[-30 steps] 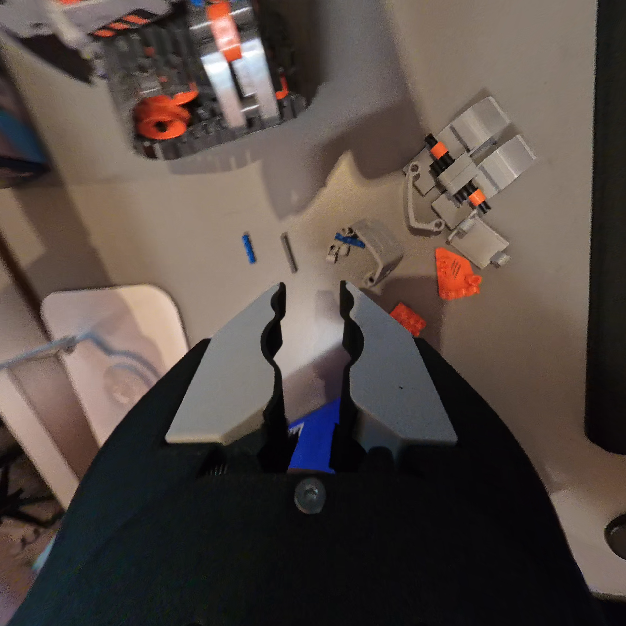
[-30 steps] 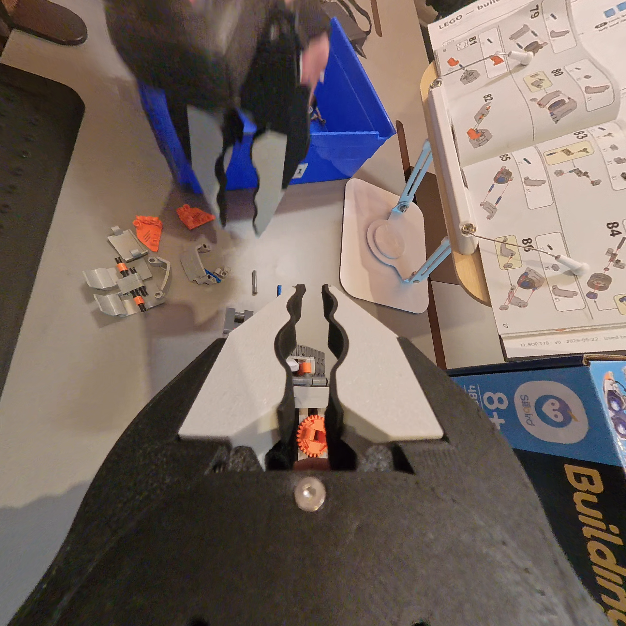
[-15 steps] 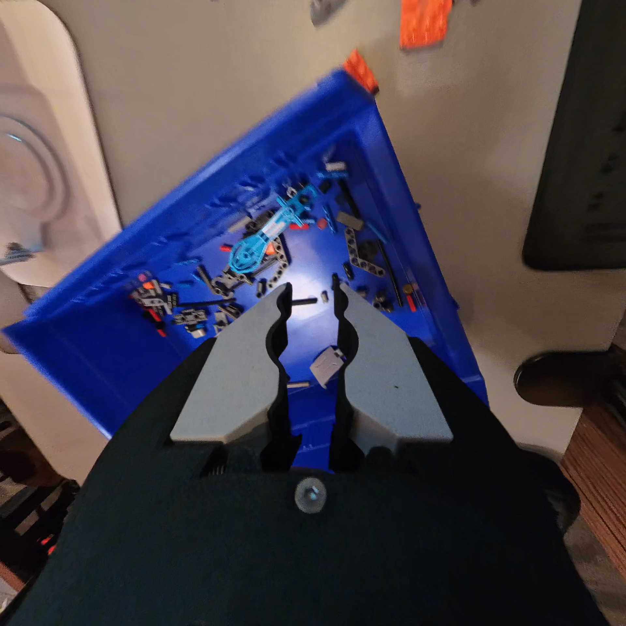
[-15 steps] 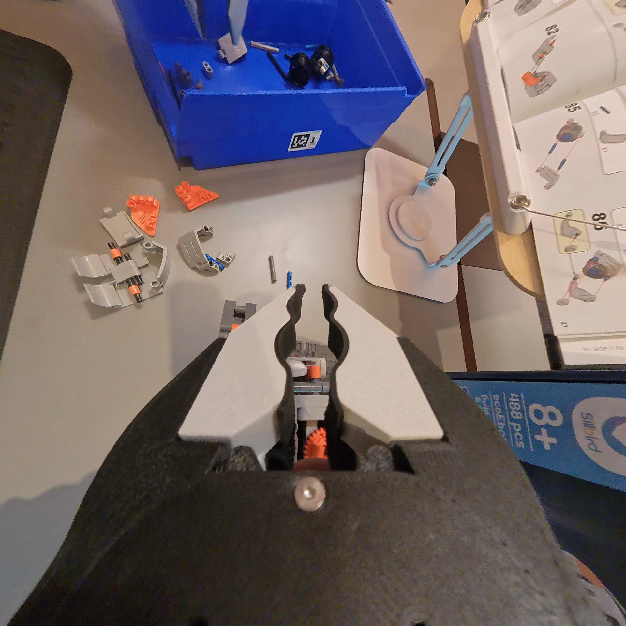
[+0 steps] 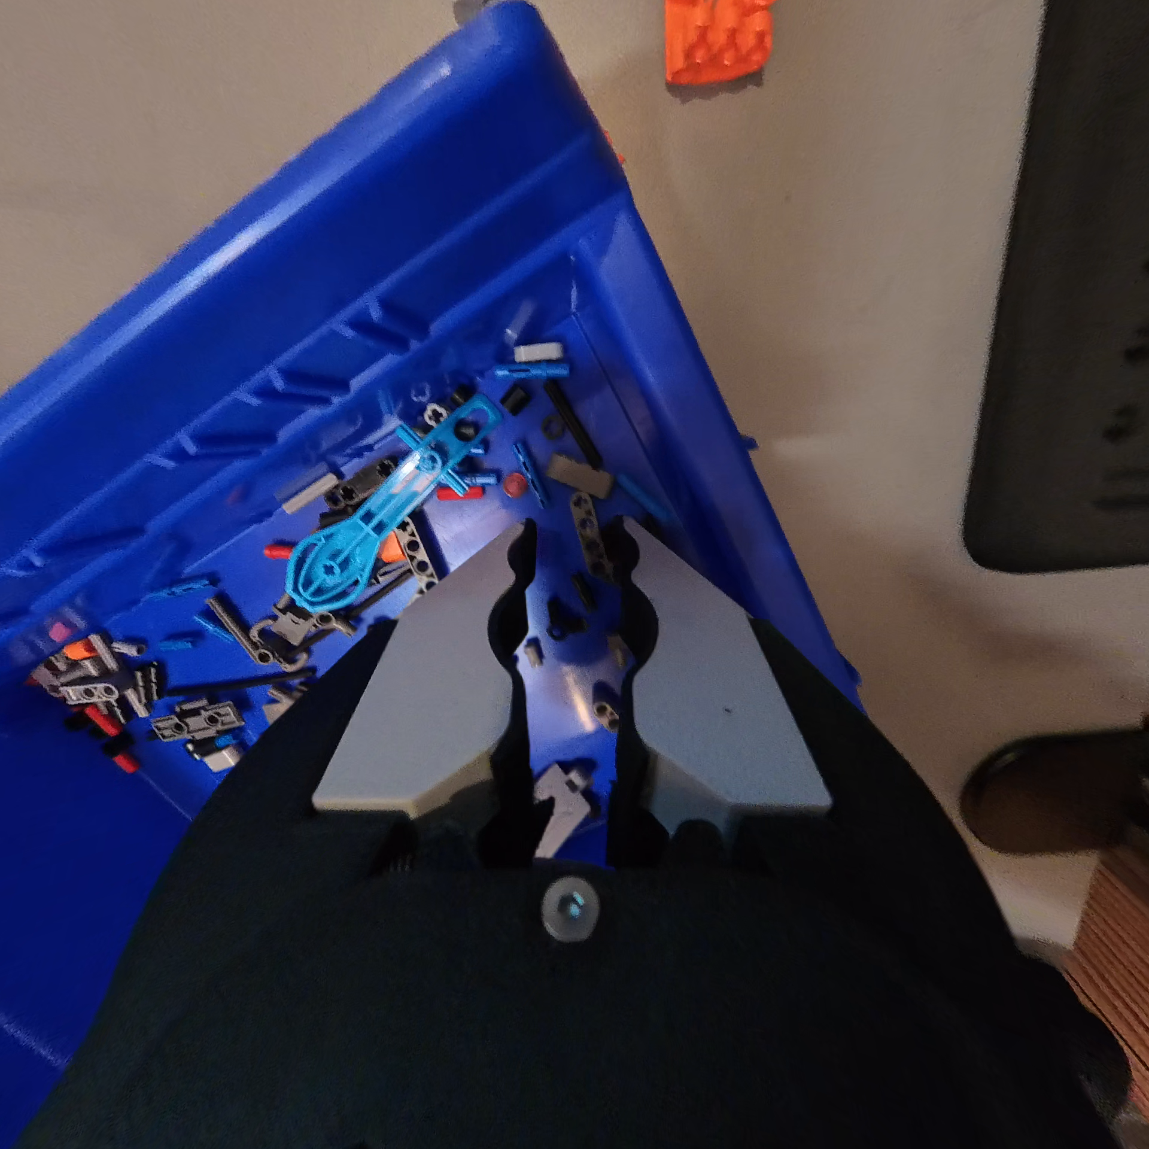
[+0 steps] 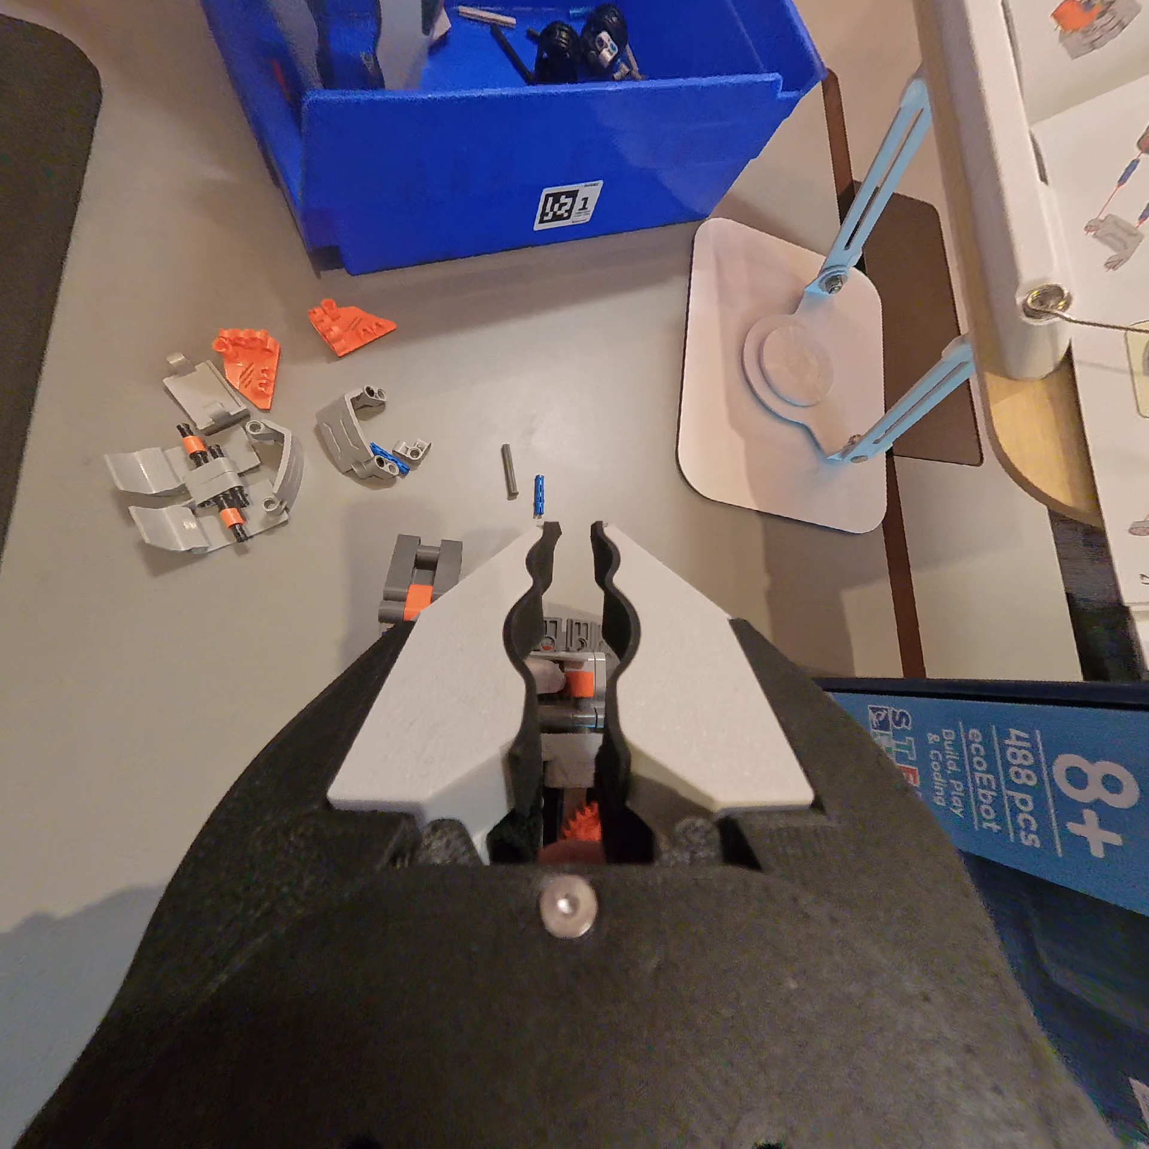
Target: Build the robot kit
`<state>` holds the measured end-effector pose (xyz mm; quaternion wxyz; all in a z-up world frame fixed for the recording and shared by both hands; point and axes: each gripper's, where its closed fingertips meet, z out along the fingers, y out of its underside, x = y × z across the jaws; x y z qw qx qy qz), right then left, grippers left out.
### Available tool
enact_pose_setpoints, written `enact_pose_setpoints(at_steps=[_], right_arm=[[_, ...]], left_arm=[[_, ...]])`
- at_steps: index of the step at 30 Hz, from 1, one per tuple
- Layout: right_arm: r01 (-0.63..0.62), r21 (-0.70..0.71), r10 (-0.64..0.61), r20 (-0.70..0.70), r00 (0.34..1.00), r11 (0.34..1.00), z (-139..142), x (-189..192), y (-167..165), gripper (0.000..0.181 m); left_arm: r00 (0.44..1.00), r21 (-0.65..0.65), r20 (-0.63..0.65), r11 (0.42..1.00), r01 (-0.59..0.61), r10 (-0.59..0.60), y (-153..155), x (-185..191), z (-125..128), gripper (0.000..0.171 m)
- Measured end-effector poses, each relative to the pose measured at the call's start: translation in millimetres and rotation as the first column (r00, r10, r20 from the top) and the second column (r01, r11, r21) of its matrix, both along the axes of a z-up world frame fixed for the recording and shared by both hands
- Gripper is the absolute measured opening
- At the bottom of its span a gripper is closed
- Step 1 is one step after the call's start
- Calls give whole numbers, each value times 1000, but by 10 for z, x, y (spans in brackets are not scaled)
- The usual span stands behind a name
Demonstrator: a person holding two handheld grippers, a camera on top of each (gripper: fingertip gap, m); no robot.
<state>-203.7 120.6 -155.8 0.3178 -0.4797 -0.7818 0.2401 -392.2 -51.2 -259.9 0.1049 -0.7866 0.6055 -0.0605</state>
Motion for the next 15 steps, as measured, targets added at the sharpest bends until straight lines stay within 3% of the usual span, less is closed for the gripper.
enact_pose_setpoints(at_steps=[4, 6, 10, 15], right_arm=[[1, -7, -1, 13, 1000, 1000, -55, -8, 9, 10], [2, -9, -2, 19, 1000, 1000, -78, -10, 13, 10], [4, -14, -4, 28, 1000, 1000, -115, -10, 22, 10], [9, -22, -8, 25, 1000, 1000, -116, -1, 36, 10]], left_arm=[[999, 3, -15, 999, 36, -36, -15, 22, -126, 23], [997, 4, -52, 999, 53, -52, -19, -35, -195, 14], [997, 28, -60, 999, 39, -37, 46, -132, -176, 6], [999, 106, -22, 994, -33, 35, 249, -290, 33, 12]])
